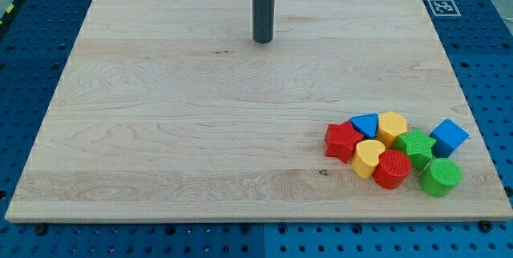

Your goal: Separate the yellow heart and red circle

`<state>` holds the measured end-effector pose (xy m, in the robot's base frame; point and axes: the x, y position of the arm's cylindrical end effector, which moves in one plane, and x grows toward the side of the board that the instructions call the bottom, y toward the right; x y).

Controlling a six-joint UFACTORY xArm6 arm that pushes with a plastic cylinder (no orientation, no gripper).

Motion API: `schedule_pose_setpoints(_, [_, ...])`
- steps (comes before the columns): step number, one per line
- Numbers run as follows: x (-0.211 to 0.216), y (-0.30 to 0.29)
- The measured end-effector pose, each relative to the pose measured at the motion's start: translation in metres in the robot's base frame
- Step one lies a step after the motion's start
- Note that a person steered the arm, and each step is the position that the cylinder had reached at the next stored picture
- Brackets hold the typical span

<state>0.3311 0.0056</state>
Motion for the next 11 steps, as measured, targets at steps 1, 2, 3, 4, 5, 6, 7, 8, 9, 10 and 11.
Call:
schedule_pose_setpoints(1, [0.006,0.0])
schedule_pose_setpoints(2, [0.082,-0.01])
schedule_pose_setpoints(3, [0.176,-0.014])
schedule_pose_setpoints(4, [0.266,0.016])
schedule_pose_setpoints(5, [0.288,0.056])
schedule_pose_setpoints(6, [0.287,0.107])
schedule_pose_setpoints(7, [0.287,0.161])
schedule_pose_setpoints(8, [0.287,0.16])
schedule_pose_setpoints(9, [0.275,0.152])
schedule_pose_setpoints(10, [0.244,0.147])
schedule_pose_setpoints(11, [0.212,0.147])
